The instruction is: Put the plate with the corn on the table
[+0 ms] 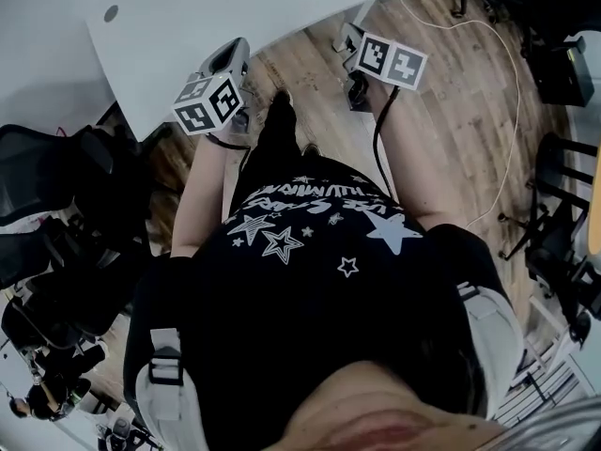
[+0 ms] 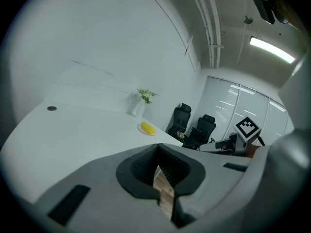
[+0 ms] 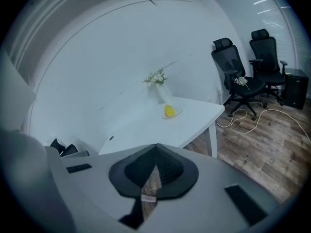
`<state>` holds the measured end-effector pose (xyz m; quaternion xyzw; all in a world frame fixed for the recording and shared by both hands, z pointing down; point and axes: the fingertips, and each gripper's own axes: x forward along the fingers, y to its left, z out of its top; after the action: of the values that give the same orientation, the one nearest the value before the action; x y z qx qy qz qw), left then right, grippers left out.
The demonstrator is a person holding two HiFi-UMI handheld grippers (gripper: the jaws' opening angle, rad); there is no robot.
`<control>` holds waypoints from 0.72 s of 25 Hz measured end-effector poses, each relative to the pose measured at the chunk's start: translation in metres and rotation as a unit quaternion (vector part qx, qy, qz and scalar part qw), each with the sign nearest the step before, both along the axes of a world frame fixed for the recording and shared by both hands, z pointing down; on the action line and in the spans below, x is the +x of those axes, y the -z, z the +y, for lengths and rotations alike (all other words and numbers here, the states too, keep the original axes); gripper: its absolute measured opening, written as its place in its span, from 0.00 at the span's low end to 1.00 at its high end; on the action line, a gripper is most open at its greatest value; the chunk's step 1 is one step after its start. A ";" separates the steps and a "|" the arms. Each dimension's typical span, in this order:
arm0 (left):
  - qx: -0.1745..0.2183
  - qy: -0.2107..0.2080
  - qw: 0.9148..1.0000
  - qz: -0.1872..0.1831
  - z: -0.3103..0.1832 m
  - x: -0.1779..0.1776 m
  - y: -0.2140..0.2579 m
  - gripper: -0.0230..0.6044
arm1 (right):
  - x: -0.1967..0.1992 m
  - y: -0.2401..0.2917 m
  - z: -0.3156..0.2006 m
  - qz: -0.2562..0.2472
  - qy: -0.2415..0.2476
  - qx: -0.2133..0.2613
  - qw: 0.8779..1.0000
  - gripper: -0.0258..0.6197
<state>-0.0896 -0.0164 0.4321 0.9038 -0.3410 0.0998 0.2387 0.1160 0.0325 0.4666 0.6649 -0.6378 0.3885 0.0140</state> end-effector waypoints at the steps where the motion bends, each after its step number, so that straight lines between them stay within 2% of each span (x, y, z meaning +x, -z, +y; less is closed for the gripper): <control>1: 0.000 0.001 1.000 0.001 0.008 -0.002 0.001 0.05 | -0.004 0.000 0.007 -0.001 0.003 0.000 1.000 0.05; 8: 0.008 0.002 1.000 -0.001 0.045 -0.016 0.008 0.05 | -0.025 -0.006 0.033 0.005 0.024 -0.008 1.000 0.05; 18: 0.015 0.009 1.000 -0.005 0.043 -0.038 0.011 0.05 | -0.045 0.004 0.024 0.032 0.041 -0.007 0.999 0.05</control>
<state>-0.1280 0.0264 0.4211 0.9036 -0.3518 0.0972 0.2241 0.0710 0.0565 0.4630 0.6500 -0.6612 0.3704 0.0550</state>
